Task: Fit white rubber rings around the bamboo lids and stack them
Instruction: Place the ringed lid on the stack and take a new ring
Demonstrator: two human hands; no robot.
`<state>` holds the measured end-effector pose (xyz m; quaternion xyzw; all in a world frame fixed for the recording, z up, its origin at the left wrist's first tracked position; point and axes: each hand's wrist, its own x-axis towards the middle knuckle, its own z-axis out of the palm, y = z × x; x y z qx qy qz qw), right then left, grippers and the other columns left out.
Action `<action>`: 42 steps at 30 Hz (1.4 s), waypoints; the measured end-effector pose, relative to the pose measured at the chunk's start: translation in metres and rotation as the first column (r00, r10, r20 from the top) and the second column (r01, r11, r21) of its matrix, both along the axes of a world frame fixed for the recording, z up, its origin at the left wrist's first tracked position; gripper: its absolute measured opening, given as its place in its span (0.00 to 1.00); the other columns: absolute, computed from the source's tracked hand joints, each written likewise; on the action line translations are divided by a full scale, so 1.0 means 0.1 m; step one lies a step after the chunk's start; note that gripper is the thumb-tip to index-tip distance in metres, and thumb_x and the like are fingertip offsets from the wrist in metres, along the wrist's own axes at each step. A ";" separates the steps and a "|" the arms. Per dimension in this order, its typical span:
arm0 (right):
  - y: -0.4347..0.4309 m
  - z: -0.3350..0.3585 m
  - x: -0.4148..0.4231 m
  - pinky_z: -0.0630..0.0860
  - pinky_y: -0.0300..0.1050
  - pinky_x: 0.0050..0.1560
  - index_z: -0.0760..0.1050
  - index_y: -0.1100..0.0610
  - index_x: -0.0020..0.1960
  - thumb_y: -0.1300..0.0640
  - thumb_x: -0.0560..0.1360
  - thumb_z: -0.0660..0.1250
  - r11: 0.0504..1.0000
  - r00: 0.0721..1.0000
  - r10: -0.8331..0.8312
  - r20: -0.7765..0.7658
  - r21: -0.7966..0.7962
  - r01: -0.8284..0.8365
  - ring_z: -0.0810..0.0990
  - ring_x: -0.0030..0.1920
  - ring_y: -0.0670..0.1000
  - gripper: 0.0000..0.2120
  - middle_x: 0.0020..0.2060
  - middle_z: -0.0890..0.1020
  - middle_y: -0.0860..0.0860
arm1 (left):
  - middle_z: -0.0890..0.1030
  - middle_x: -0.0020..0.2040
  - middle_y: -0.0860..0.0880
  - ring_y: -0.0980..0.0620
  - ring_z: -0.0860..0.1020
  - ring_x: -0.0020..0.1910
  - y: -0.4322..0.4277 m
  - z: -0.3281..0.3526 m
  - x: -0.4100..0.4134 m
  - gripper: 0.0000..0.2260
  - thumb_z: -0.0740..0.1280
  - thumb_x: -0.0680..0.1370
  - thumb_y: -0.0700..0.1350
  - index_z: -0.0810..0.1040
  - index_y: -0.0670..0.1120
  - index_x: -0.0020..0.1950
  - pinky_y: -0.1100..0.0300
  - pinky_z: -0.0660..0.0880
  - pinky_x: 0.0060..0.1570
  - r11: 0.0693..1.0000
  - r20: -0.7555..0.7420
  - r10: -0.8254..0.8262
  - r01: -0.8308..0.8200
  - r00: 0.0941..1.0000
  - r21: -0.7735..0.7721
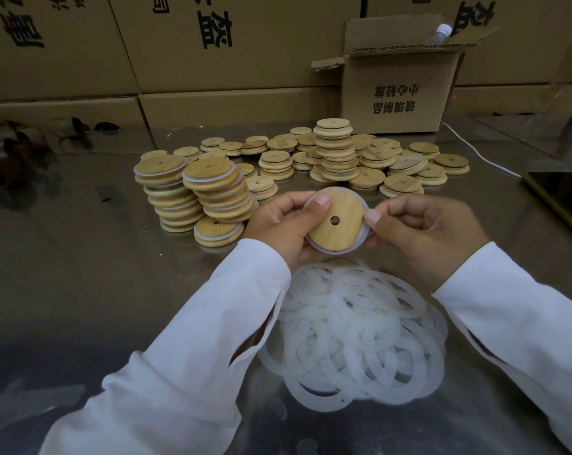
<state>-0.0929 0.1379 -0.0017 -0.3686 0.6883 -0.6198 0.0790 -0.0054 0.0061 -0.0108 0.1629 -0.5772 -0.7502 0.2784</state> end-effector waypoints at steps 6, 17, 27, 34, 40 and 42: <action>0.00 0.00 -0.01 0.77 0.44 0.44 0.78 0.54 0.37 0.57 0.71 0.70 0.999 0.995 -0.039 0.091 -0.017 0.041 0.81 0.30 0.44 0.04 0.30 0.83 0.47 | 0.83 0.37 0.46 0.52 0.82 0.36 0.00 0.03 0.01 0.03 0.68 0.73 0.41 0.81 0.46 0.40 0.59 0.79 0.31 0.992 0.011 0.012 -0.014 1.000 0.128; -0.03 -0.01 0.02 0.74 0.47 0.41 0.76 0.53 0.40 0.59 0.74 0.66 0.996 0.978 -0.074 0.196 0.057 0.064 0.81 0.29 0.46 0.04 0.31 0.83 0.46 | 0.80 0.37 0.45 0.52 0.78 0.39 -0.14 0.08 0.02 0.03 0.65 0.76 0.35 0.74 0.39 0.41 0.56 0.77 0.38 0.779 0.214 0.144 -0.244 0.966 0.578; -0.02 0.01 0.03 0.75 0.47 0.41 0.76 0.53 0.40 0.61 0.74 0.66 0.995 0.977 -0.070 0.201 0.085 0.054 0.80 0.28 0.44 0.05 0.29 0.83 0.46 | 0.78 0.46 0.50 0.56 0.77 0.39 -0.28 0.06 0.10 0.05 0.66 0.76 0.44 0.74 0.47 0.40 0.65 0.77 0.32 0.803 0.222 0.249 -0.329 0.943 0.497; -0.01 0.02 0.02 0.75 0.45 0.43 0.76 0.55 0.40 0.63 0.74 0.65 0.994 0.973 -0.079 0.216 0.094 0.060 0.80 0.28 0.44 0.05 0.29 0.83 0.47 | 0.76 0.43 0.49 0.55 0.75 0.41 -0.22 0.06 -0.03 0.07 0.66 0.76 0.40 0.73 0.44 0.39 0.66 0.75 0.44 0.748 0.127 0.299 -0.315 0.946 0.585; -0.01 0.03 0.03 0.76 0.47 0.46 0.76 0.56 0.41 0.63 0.74 0.65 0.991 0.973 -0.088 0.215 0.115 0.064 0.80 0.28 0.45 0.05 0.29 0.83 0.48 | 0.77 0.39 0.48 0.55 0.76 0.36 -0.31 -0.01 -0.09 0.07 0.70 0.74 0.43 0.74 0.44 0.39 0.65 0.77 0.25 0.768 0.258 0.308 -0.400 0.916 0.500; -0.01 0.03 0.03 0.76 0.49 0.47 0.76 0.56 0.40 0.62 0.74 0.65 0.990 0.971 -0.094 0.218 0.123 0.068 0.80 0.29 0.45 0.05 0.29 0.83 0.48 | 0.77 0.36 0.47 0.56 0.75 0.33 -0.32 -0.01 -0.11 0.08 0.71 0.73 0.44 0.74 0.44 0.38 0.66 0.76 0.22 0.758 0.285 0.334 -0.436 0.898 0.484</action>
